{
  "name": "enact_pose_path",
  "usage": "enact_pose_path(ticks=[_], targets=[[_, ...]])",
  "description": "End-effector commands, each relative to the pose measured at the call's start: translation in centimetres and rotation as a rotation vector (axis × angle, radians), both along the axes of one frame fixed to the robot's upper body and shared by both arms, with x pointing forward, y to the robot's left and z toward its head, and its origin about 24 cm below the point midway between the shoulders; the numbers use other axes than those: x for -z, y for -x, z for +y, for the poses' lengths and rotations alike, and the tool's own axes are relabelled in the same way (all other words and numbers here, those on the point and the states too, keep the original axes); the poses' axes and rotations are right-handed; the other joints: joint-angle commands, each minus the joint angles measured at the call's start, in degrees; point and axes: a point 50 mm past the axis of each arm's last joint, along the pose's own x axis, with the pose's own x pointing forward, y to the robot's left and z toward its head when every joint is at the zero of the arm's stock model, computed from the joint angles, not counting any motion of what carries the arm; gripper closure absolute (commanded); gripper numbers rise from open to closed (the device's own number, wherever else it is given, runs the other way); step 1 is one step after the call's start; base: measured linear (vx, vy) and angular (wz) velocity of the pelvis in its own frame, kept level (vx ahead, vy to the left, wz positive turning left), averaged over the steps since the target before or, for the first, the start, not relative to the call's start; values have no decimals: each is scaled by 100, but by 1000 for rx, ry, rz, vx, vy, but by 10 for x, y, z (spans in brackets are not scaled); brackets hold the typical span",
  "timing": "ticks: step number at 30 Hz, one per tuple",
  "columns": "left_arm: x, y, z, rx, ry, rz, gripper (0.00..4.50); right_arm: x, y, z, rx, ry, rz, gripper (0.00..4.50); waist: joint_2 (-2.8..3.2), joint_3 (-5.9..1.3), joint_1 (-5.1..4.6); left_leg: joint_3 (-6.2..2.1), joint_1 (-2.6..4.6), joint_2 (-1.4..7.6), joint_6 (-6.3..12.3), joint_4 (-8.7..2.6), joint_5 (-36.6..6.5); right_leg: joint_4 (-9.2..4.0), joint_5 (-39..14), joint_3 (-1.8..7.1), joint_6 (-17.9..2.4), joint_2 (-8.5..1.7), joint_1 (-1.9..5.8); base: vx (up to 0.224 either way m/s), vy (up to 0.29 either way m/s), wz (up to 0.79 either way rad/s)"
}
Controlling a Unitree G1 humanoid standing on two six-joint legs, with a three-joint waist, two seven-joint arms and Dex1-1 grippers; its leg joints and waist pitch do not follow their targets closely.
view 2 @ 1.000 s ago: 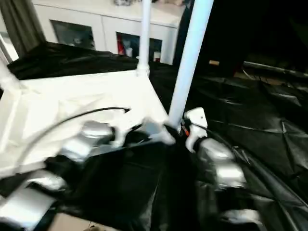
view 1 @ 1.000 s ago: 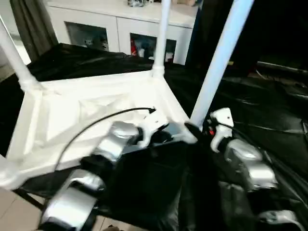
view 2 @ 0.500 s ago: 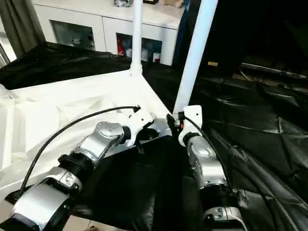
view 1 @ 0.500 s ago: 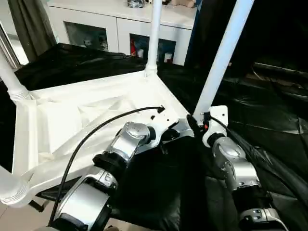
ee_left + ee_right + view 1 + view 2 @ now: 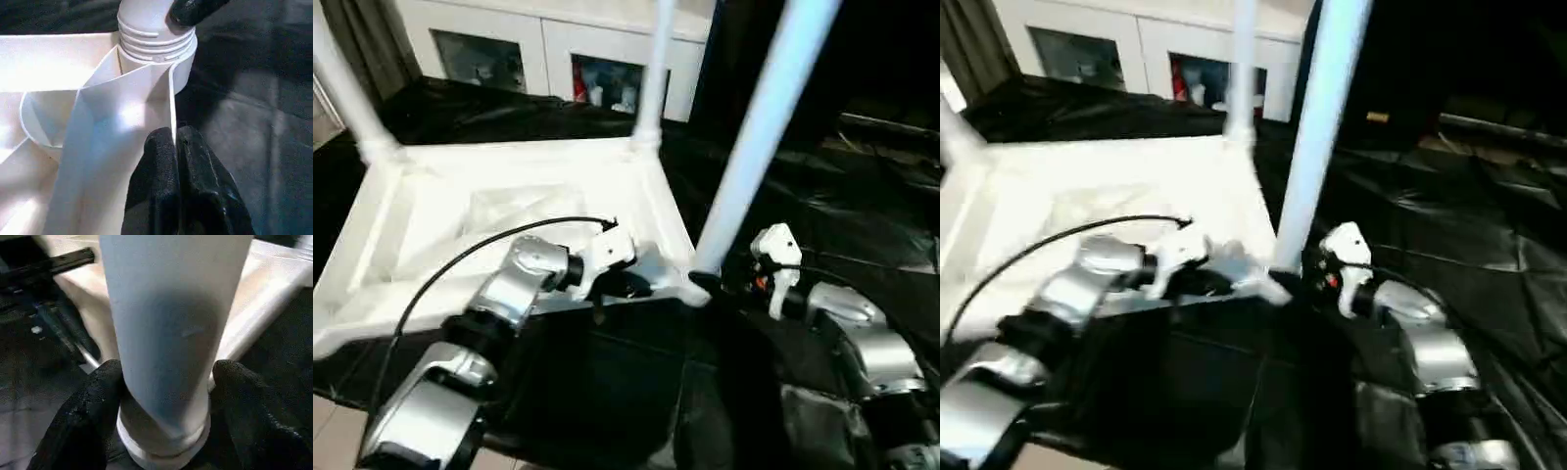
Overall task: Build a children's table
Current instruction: Rotate leg to tighten
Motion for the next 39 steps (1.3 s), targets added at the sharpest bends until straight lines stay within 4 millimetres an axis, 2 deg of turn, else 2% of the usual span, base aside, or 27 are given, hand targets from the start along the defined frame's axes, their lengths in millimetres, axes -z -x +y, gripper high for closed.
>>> enact_pose_path(ticks=[1, 3, 5, 6, 9, 11, 13, 18, 20, 22, 24, 26, 28, 29, 30, 31, 32, 33, 34, 36, 37, 38, 39], targets=[[5, 8, -1, 63, -8, 46, 450, -3, 4, -4, -42, 4, 10, 142, -10, -355, 14, -86, 75, 358, 833, -301, -217, -175, 586, 253, -1776, -504, 323, 0, 0, 0], [4, 10, 2, 76, -1, 54, 450, -5, 5, -5, -65, -9, 15, 142, -17, -333, 13, -74, 77, 357, 805, -305, -400, -205, 298, 253, -1769, -515, 307, 0, 0, 0], [4, 10, 3, 80, 0, 56, 450, -6, 6, -5, -83, -12, 21, 156, -11, -314, 19, -73, 90, 362, 686, -321, -632, -247, -110, 255, -1722, -514, 294, 0, 0, 0], [4, 11, 4, 82, 0, 57, 450, -6, 6, -5, -88, -13, 24, 175, -15, -298, 14, -75, 87, 358, 549, -329, -822, -271, -439, 262, -1649, -509, 279, 0, 0, 0], [4, 11, 4, 84, 0, 57, 450, -6, 7, -5, -96, -11, 29, 188, -21, -287, 9, -83, 88, 349, 389, -331, -1014, -307, -884, 270, -1505, -512, 266, 0, 0, 0], [3, 11, 4, 85, 2, 59, 450, -6, 8, -4, -107, -16, 35, 215, -16, -286, 6, -85, 89, 349, 355, -334, -1017, -311, -947, 270, -1476, -510, 258, 0, 0, 0], [3, 12, 4, 86, 5, 61, 450, -6, 9, -3, -121, -22, 42, 221, -18, -299, 5, -87, 78, 348, 347, -328, -940, -292, -841, 271, -1466, -504, 266, 0, 0, 0], [3, 12, 2, 81, 15, 61, 450, -3, 12, 2, -141, -36, 66, 245, -21, -328, 13, -80, 70, 337, 493, -298, -618, -232, -289, 267, -1559, -499, 284, 0, 0, 0], [3, 11, 2, 70, 17, 58, 450, -2, 12, 3, -134, -40, 69, 248, -23, -328, 16, -74, 73, 334, 525, -292, -612, -232, -255, 267, -1586, -502, 282, 0, 0, 0], [4, 7, 0, 21, 7, 34, 450, 0, 11, 2, -93, -44, 81, 248, -30, -316, 11, -72, 72, 332, 494, -296, -720, -251, -410, 265, -1577, -497, 280, 0, 0, 0], [7, -1, -3, -77, -17, 3, 450, 12, 2, -2, 56, -12, 83, 248, -22, -297, 6, -75, 80, 335, 425, -309, -868, -288, -691, 263, -1529, -502, 255, 0, 0, 0], [10, -11, -12, -205, -34, -38, 450, 28, -7, -1, 259, 29, 91, 249, -18, -255, -37, -82, 112, 314, 159, -329, -1266, -371, -1508, 249, -1378, -492, 203, 0, 0, 0], [10, -14, -17, -240, -31, -48, 450, 32, -8, 1, 332, 25, 96, 250, -32, -248, -48, -115, 128, 311, -11, -354, -1481, -419, -2074, 251, -1155, -508, 208, 0, 0, 0], [9, -16, -21, -264, -26, -54, 450, 35, -9, 3, 395, 17, 103, 250, -30, -241, -47, -117, 130, 306, -18, -359, -1549, -437, -2194, 251, -1093, -507, 202, -52, 17, -2], [9, -18, -31, -304, -11, -55, 450, 42, -10, 9, 532, -6, 130, 250, -20, -225, -62, -126, 136, 307, -50, -380, -1685, -461, -2367, 257, -1007, -501, 170, 0, 0, 0], [8, -20, -36, -323, -8, -55, 450, 46, -10, 13, 582, -9, 144, 250, 6, -246, -70, -148, 157, 310, -143, -393, -1739, -453, -2357, 260, -978, -503, 155, 0, 0, 0], [8, -20, -40, -337, -7, -57, 450, 49, -10, 16, 615, -8, 152, 251, -10, -255, -73, -155, 149, 313, -166, -402, -1748, -454, -2310, 256, -961, -503, 172, 0, 0, 0], [8, -21, -50, -355, -3, -64, 450, 54, -12, 25, 695, -10, 167, 251, -8, -258, -66, -154, 139, 308, -161, -406, -1688, -448, -2142, 263, -958, -501, 186, 0, 0, 0], [8, -20, -55, -351, -4, -67, 450, 54, -13, 29, 717, -13, 169, 251, 4, -259, -65, -137, 155, 303, -153, -397, -1673, -450, -1999, 279, -996, -494, 158, 0, 0, 0], [9, -19, -61, -342, -8, -75, 450, 54, -16, 36, 736, -21, 163, 251, 1, -261, -72, -143, 141, 291, -133, -407, -1720, -453, -1999, 276, -972, -496, 180, 0, 0, 0], [9, -17, -66, -322, -9, -78, 450, 52, -17, 42, 719, -25, 156, 251, 6, -258, -76, -138, 141, 292, -114, -404, -1753, -460, -1995, 285, -978, -500, 164, 0, 0, 0], [9, -16, -68, -309, -9, -79, 450, 51, -18, 46, 706, -26, 152, 216, 26, -253, -71, -143, 141, 293, -110, -408, -1781, -465, -1996, 285, -968, -500, 172, 0, 0, 0], [10, -15, -70, -289, -9, -77, 450, 50, -19, 49, 701, -32, 153, 195, 17, -253, -76, -141, 133, 295, -109, -411, -1773, -465, -1970, 287, -956, -496, 175, 0, 0, 0]])
